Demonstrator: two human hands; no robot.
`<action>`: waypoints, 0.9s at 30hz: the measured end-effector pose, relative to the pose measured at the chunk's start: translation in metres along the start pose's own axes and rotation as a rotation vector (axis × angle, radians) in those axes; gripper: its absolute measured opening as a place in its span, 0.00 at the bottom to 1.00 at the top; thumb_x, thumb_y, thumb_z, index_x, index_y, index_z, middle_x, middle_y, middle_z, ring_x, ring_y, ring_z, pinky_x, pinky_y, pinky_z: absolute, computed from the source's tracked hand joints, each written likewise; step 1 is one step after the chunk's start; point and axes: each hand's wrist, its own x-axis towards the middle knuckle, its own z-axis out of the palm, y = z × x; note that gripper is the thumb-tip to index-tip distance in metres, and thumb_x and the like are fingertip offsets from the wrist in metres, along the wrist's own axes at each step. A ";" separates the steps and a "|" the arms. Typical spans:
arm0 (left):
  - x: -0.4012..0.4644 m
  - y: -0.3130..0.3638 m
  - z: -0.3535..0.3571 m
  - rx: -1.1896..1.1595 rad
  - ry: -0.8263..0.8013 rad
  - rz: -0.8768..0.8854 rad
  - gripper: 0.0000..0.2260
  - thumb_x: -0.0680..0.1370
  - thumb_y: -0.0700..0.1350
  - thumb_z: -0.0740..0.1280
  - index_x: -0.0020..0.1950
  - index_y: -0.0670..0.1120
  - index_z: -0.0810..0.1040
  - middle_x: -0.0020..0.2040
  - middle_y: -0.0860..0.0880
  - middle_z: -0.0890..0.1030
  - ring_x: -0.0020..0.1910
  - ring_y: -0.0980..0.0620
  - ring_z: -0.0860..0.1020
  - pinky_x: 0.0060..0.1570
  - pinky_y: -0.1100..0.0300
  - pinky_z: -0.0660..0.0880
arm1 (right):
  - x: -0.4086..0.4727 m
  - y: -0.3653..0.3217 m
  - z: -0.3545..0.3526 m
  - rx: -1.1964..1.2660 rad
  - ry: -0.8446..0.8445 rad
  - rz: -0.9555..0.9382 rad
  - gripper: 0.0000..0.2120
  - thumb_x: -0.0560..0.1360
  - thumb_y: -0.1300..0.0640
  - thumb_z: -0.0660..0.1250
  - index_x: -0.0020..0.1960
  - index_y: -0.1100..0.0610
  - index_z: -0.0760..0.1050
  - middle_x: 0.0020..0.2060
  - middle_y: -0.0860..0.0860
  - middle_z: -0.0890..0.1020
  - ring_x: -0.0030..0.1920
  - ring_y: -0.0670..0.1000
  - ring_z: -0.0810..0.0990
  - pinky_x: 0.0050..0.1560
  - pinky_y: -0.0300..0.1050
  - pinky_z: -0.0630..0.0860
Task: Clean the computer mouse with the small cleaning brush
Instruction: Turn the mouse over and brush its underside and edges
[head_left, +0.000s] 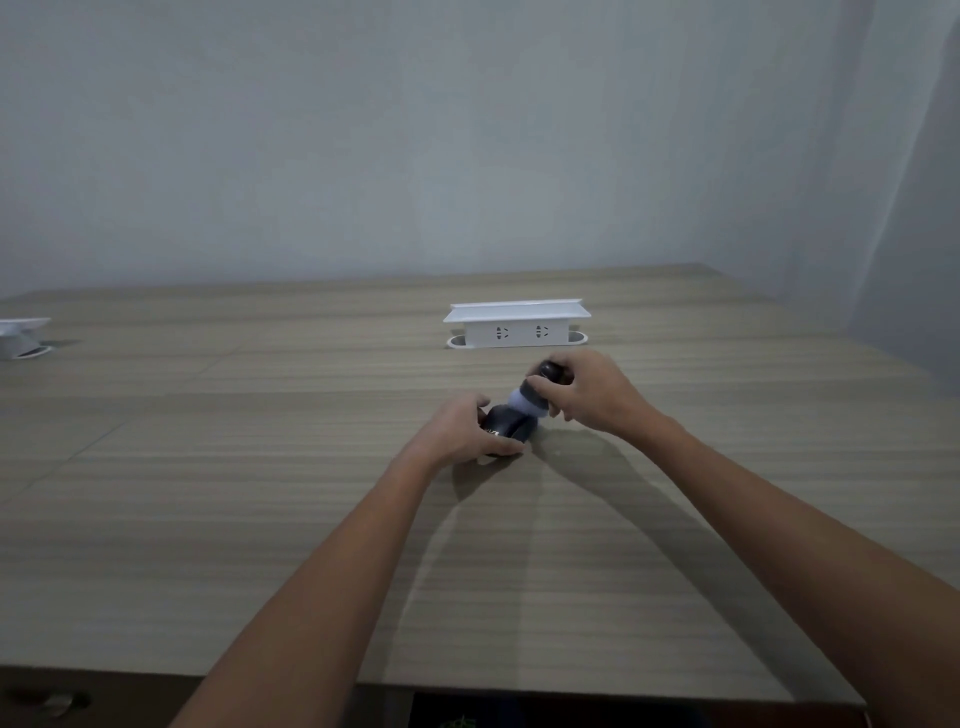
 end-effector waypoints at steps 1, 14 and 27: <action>0.001 -0.001 0.001 -0.030 -0.005 0.001 0.38 0.62 0.58 0.80 0.68 0.44 0.75 0.56 0.49 0.82 0.51 0.50 0.80 0.52 0.55 0.77 | -0.001 -0.003 0.001 0.008 -0.018 -0.030 0.07 0.76 0.58 0.69 0.41 0.58 0.82 0.27 0.47 0.81 0.23 0.40 0.76 0.29 0.39 0.74; 0.010 -0.012 -0.003 -0.164 -0.044 0.051 0.20 0.65 0.48 0.81 0.55 0.47 0.84 0.49 0.49 0.87 0.52 0.49 0.85 0.56 0.50 0.80 | -0.002 0.002 0.006 0.016 -0.127 -0.031 0.08 0.78 0.57 0.69 0.45 0.61 0.83 0.28 0.50 0.83 0.25 0.43 0.78 0.30 0.39 0.75; 0.020 -0.018 -0.018 -0.012 -0.160 0.092 0.17 0.72 0.47 0.76 0.60 0.46 0.83 0.53 0.45 0.86 0.55 0.43 0.82 0.60 0.48 0.75 | -0.011 0.033 0.002 -0.129 0.026 0.054 0.07 0.77 0.58 0.69 0.48 0.59 0.85 0.34 0.50 0.85 0.34 0.48 0.82 0.40 0.43 0.79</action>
